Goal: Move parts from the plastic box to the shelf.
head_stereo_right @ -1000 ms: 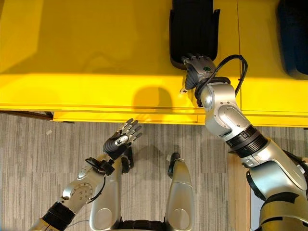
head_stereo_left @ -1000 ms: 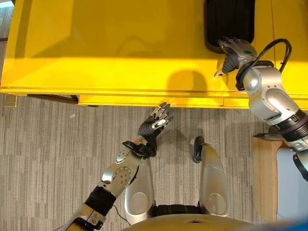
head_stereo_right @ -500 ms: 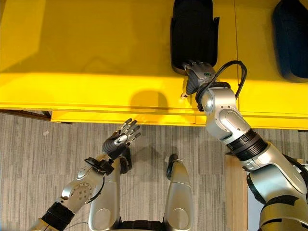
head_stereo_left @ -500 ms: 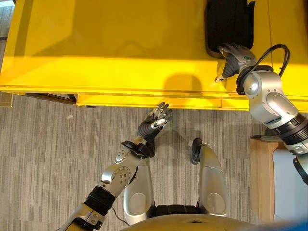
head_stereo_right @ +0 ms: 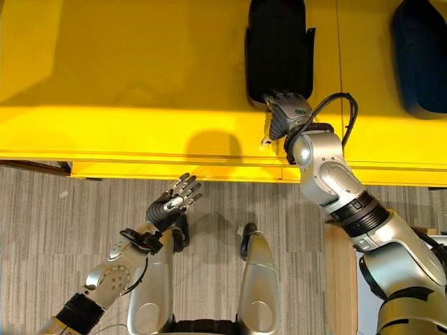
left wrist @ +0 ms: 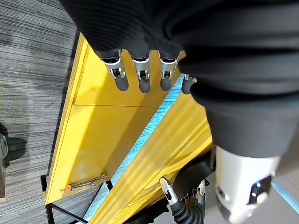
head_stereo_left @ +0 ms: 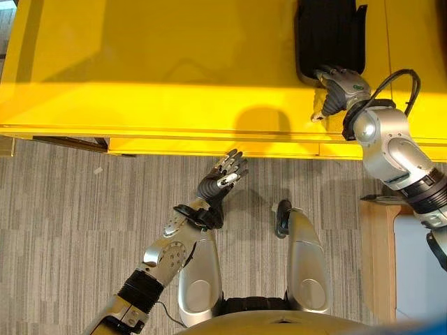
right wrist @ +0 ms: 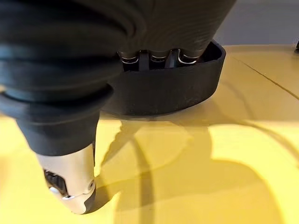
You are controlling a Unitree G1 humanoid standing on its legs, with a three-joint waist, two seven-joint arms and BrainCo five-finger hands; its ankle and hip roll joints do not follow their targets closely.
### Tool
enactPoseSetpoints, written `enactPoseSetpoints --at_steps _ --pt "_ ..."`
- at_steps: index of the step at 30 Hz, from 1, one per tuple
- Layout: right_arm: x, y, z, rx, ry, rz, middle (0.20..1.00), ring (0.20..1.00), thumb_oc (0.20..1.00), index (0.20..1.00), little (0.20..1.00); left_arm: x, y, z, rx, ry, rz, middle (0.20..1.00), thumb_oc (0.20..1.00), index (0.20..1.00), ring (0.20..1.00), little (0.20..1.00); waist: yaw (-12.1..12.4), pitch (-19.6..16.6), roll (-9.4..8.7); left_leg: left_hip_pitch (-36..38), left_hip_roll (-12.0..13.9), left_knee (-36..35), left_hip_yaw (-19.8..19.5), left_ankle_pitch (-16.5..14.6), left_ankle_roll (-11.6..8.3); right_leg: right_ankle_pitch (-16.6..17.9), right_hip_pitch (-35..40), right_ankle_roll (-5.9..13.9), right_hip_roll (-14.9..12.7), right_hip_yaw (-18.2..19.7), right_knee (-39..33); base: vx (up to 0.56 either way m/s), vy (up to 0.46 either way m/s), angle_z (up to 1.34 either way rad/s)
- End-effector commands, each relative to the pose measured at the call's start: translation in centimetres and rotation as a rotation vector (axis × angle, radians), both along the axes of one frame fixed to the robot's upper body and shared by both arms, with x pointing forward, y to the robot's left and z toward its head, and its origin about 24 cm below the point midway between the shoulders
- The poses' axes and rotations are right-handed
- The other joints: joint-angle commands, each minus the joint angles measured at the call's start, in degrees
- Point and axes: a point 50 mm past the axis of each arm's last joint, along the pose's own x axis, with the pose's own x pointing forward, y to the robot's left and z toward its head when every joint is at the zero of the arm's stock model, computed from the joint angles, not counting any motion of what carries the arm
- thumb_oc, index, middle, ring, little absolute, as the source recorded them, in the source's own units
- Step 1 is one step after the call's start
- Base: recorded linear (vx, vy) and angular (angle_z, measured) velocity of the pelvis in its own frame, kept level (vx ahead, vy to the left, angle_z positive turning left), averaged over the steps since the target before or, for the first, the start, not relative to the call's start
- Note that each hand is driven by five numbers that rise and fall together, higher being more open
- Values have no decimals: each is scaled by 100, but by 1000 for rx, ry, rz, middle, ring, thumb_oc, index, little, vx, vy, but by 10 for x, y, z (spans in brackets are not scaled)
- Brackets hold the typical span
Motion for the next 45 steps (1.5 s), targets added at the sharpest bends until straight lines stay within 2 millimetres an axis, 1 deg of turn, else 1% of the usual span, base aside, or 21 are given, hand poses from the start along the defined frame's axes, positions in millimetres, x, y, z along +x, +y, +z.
enactPoseSetpoints --at_steps 1,4,5,6,8,9,11,13,14,16,17,19,20,23,27,34,35,36,38,41,45 --pt "-3 -15 -27 74 -38 -2 1000 1000 1000 1000 1000 -13 -18 20 -85 -106 -81 1000 1000 1000 1000 1000 71 -163 127 536 -136 -291 80 -523 222 -508 -43 -387 405 -209 849 27 39 -2" --pt "-10 1 2 203 -359 90 1000 1000 1000 1000 1000 -10 -20 21 -91 -103 -47 1000 1000 1000 1000 1000 11 -163 171 548 -145 -241 102 -567 246 -532 -45 -396 422 -157 876 49 98 -8" --pt "-21 15 25 315 -604 165 1000 1000 1000 1000 1000 -9 -24 23 -116 -110 -30 1000 1000 1000 1000 1000 -44 -163 247 545 -174 -218 105 -599 268 -561 -60 -407 451 -99 901 46 122 -12" --pt "-22 16 26 318 -614 169 1000 1000 1000 1000 1000 -9 -24 23 -116 -110 -30 1000 1000 1000 1000 1000 -45 -163 250 545 -177 -215 104 -603 268 -564 -60 -407 452 -96 903 45 114 -16" --pt "-30 23 34 380 -741 224 1000 1000 1000 1000 1000 -10 -29 23 -153 -114 -58 1000 1000 1000 1000 1000 -67 -163 293 557 -206 -197 93 -636 280 -576 -50 -407 463 -65 913 37 62 -17" --pt "-38 30 44 434 -838 272 1000 1000 1000 1000 1000 -12 -32 24 -182 -131 -81 1000 1000 1000 1000 1000 -90 -163 341 565 -249 -174 88 -672 275 -585 -28 -410 489 -21 887 38 61 -9" --pt "-42 32 46 449 -871 290 1000 1000 1000 1000 1000 -12 -33 23 -180 -128 -82 1000 1000 1000 1000 1000 -94 -163 360 578 -266 -182 88 -678 281 -583 -20 -411 498 -9 878 31 45 -1" --pt "-54 41 55 483 -986 368 1000 1000 1000 1000 1000 -13 -36 20 -173 -112 -61 1000 1000 1000 1000 1000 -93 -163 419 631 -327 -232 69 -683 292 -592 3 -412 507 26 867 7 47 -1" --pt "-61 44 60 493 -1036 410 1000 1000 1000 1000 1000 -13 -37 20 -182 -117 -59 1000 1000 1000 1000 1000 -90 -163 455 593 -312 -330 102 -527 319 -456 -75 -449 528 1 819 -35 38 -1" --pt "-69 49 64 508 -1087 449 1000 1000 1000 1000 1000 -13 -37 19 -188 -119 -59 1000 1000 1000 1000 1000 -90 -163 480 635 -342 -391 105 -495 305 -433 -43 -442 539 11 769 -4 39 -1" --pt "-79 53 64 524 -1120 496 1000 1000 1000 1000 1000 -14 -39 17 -196 -117 -56 1000 1000 1000 1000 1000 -106 -163 519 750 -403 -564 91 -432 281 -395 42 -420 554 36 643 37 43 -4" --pt "-84 55 63 533 -1130 526 1000 1000 1000 1000 1000 -15 -39 16 -200 -115 -54 1000 1000 1000 1000 1000 -117 -163 538 826 -428 -670 82 -387 263 -361 98 -401 557 50 556 35 37 -4" --pt "-89 59 60 533 -1128 559 1000 1000 1000 1000 1000 -16 -40 15 -205 -113 -55 1000 1000 1000 1000 1000 -130 -163 559 948 -453 -838 83 -317 238 -312 202 -385 567 58 403 22 20 -4" --pt "-91 60 56 530 -1104 567 1000 1000 1000 1000 1000 -16 -39 14 -211 -109 -51 1000 1000 1000 1000 1000 -148 -163 566 1054 -465 -984 82 -254 214 -264 299 -369 569 55 260 0 0 0" --pt "-88 58 34 591 -965 575 1000 1000 1000 1000 1000 -16 -34 11 -215 -98 -22 1000 1000 1000 1000 1000 -227 -220 534 1453 -406 -1457 129 -74 135 -90 671 -317 542 1 -263 41 15 -1" --pt "-99 21 -29 730 -714 488 1000 1000 1000 1000 1000 -27 -19 -3 -160 -57 27 1000 1000 1000 1000 1000 -419 -618 455 2159 -236 -2431 310 285 2 323 1409 -144 435 -187 -1465 76 59 -4" --pt "-103 17 -37 753 -667 495 1000 1000 1000 1000 1000 -29 -17 -5 -135 -56 29 1000 1000 1000 1000 1000 -444 -675 440 2250 -219 -2556 335 322 -15 374 1512 -115 414 -219 -1627 101 110 -17" --pt "-108 9 -52 821 -555 482 1000 1000 1000 1000 1000 -33 -15 -11 -118 -52 -22 1000 1000 1000 1000 1000 -501 -788 404 2427 -194 -2785 397 391 -37 475 1700 -52 380 -263 -1921 72 89 -11" --pt "-107 3 -61 845 -498 447 1000 1000 1000 1000 1000 -37 -16 -11 -125 -70 -85 1000 1000 1000 1000 1000 -531 -845 385 2527 -167 -2884 427 421 -41 526 1808 -28 356 -284 -2064 42 105 -3" --pt "-112 -10 -75 852 -441 437 1000 1000 1000 1000 1000 -48 -8 -13 -159 -100 -120 1000 1000 1000 1000 1000 -576 -977 359 2724 -142 -3077 518 449 -49 619 2060 52 301 -360 -2373 18 150 -10" --pt "-118 -24 -80 902 -438 385 1000 1000 1000 1000 1000 -57 -3 -23 -121 -54 -178 1000 1000 1000 1000 1000 -605 -1078 237 2764 -183 -2959 595 309 49 692 2196 133 239 -387 -2483 -26 154 -8"
